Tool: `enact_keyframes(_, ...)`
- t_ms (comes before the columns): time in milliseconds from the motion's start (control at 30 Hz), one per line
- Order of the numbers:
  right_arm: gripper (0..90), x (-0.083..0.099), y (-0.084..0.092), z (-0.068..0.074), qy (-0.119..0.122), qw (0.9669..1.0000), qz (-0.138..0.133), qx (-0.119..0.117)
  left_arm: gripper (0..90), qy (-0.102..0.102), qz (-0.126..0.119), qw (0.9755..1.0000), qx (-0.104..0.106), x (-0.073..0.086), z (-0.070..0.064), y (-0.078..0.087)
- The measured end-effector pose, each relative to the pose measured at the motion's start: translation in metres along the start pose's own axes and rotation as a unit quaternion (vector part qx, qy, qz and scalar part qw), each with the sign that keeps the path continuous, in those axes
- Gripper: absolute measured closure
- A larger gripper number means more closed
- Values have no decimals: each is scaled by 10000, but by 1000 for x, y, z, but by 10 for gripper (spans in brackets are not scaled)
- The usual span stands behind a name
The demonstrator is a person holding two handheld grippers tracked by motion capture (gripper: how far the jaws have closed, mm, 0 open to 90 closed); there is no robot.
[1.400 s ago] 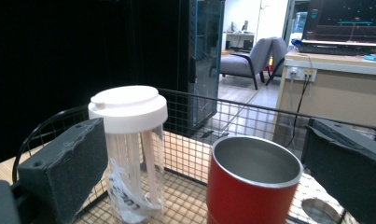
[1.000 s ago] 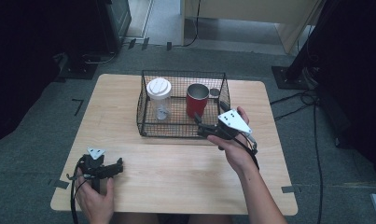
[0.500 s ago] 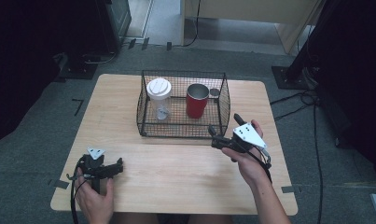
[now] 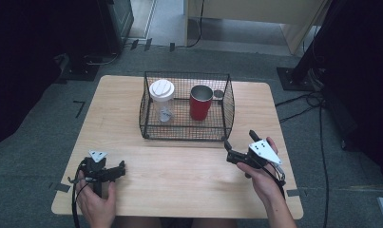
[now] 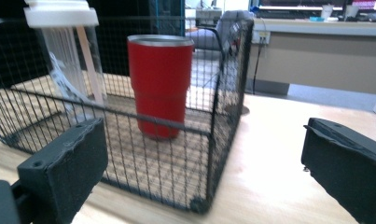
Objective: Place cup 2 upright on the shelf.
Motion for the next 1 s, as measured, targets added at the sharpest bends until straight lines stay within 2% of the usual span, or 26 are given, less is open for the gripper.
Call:
enact_keyframes(233, 9, 23, 8, -15, -82, 9996, 200, 197, 1, -4, 4, 10000, -1, 0, 0, 0)
enact_keyframes(500, 9, 43, 20, -30, -96, 9984, 415, 363, 1, -5, 4, 10000, -1, 0, 0, 0)
enact_keyframes(533, 9, 48, 23, -34, -31, 9979, 490, 417, 1, -4, 3, 10000, -1, 0, 0, 0)
enact_keyframes(667, 9, 50, 28, -41, -21, 9973, 563, 469, 1, -4, 3, 10000, -1, 0, 0, 0)
enact_keyframes(700, 9, 51, 32, -44, 48, 9965, 685, 479, 1, -5, 4, 10000, -1, 0, 0, 0)
enact_keyframes(867, 18, 53, 40, -51, 58, 9942, 873, 618, 1, -5, 4, 10000, 0, 0, 0, 0)
enact_keyframes(933, 50, 54, 43, -55, 71, 9930, 980, 661, 1, -5, 3, 10000, -1, 0, 0, 0)
enact_keyframes(967, 88, 56, 46, -59, 71, 9894, 1242, 746, 1, -4, 3, 10000, -1, 0, 0, 0)
enact_keyframes(1000, 88, 56, 46, -59, 71, 9894, 1242, 746, 1, -4, 3, 10000, -1, 0, 0, 0)
Point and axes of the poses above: each handheld gripper's, and its own axes: y roughly backward along the jaws, x roughly out of its underside, z roughly to its left, the point moved 2 cm from there along -y, roughly forward along the jaws, and after that the axes turned 9 degrees about x, right-handed, at the moved point
